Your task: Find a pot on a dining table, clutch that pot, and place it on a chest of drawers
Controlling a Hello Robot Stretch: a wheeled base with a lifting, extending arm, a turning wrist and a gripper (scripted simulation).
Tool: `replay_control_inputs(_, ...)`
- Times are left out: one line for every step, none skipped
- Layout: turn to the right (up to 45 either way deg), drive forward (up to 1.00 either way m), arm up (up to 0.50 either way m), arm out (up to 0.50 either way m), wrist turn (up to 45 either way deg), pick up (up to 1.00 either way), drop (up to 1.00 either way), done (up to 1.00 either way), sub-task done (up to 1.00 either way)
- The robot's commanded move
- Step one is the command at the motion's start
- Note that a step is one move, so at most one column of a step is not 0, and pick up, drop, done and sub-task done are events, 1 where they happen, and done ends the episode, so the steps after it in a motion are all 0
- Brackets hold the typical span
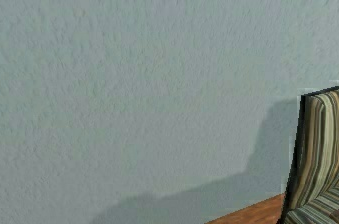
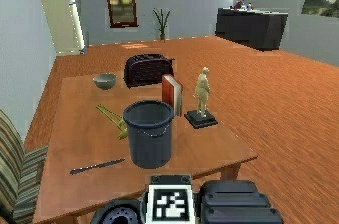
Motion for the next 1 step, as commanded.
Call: replay_control_inputs(0.0,0.0,0.0,0.34,0.0,0.0,0.0,0.0,0.0)
